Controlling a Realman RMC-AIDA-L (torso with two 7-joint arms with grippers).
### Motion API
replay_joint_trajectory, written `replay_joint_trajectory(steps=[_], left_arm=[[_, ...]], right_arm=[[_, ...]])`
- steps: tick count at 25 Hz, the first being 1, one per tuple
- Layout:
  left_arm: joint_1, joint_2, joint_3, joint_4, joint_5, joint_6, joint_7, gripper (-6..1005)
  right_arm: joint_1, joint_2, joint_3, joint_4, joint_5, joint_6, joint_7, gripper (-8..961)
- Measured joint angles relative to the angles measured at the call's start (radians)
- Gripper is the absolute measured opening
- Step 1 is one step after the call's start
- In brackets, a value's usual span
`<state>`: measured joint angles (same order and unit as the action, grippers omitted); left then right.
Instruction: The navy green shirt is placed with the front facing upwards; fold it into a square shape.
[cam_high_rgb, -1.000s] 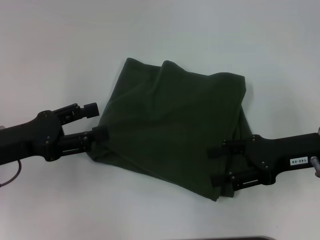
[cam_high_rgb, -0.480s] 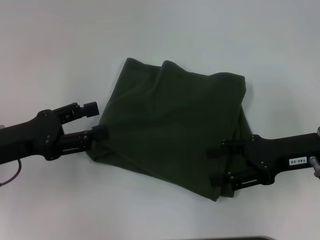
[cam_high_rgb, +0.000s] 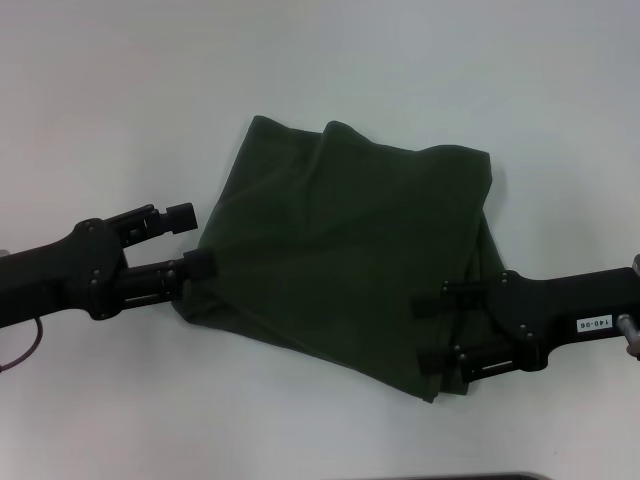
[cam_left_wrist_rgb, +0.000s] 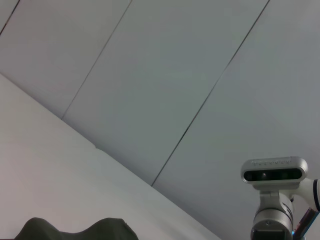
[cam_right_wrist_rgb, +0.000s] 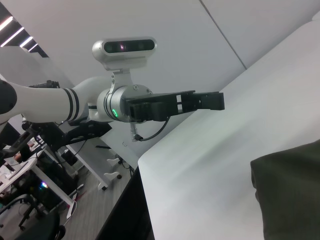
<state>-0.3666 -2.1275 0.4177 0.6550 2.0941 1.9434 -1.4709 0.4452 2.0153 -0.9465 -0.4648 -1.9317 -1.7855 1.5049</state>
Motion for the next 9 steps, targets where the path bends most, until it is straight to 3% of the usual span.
replay_joint_trajectory(steps=[9], left_arm=[[0.000,0.000,0.003,0.000,-0.002,0.000,0.001,874]], right_arm=[[0.001,0.000,0.000,0.000,-0.001,0.001,0.000,892]])
